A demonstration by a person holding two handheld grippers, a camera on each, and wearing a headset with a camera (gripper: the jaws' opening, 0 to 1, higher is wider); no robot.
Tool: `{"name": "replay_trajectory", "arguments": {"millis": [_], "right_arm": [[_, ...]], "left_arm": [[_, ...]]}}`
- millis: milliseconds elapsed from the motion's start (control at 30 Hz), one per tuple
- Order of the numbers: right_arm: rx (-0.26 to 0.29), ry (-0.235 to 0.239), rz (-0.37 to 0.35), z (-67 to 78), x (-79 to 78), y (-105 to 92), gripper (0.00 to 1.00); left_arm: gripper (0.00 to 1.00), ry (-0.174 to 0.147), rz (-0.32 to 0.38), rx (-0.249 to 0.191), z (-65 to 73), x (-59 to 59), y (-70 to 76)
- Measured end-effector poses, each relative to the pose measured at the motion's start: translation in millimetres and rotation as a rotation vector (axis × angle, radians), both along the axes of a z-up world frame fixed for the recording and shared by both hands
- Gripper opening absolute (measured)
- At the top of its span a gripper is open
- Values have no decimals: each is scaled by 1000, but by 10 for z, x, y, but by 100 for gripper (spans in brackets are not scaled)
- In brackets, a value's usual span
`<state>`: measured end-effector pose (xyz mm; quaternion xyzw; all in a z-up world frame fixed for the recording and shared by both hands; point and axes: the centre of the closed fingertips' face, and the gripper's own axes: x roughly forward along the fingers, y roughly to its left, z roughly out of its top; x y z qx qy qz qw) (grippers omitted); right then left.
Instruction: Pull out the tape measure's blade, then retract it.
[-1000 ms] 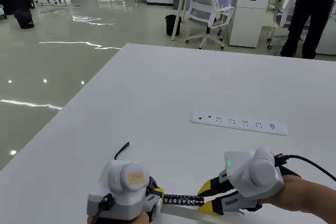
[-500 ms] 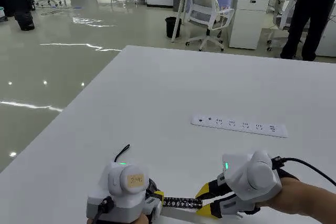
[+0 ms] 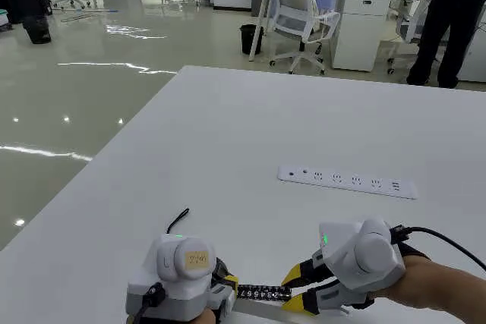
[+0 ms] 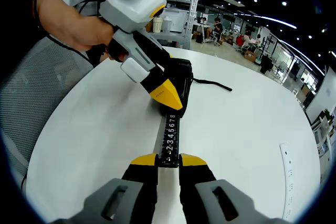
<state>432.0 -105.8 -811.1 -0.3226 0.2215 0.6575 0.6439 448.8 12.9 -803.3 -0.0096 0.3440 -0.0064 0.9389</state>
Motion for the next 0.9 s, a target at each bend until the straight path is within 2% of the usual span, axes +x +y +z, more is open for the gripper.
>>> {"name": "replay_trajectory", "arguments": {"millis": [900], "right_arm": [[4,2,10,-14,-13,123,15]], "left_arm": [[58,3,-2,-7,0,-17,18]]}}
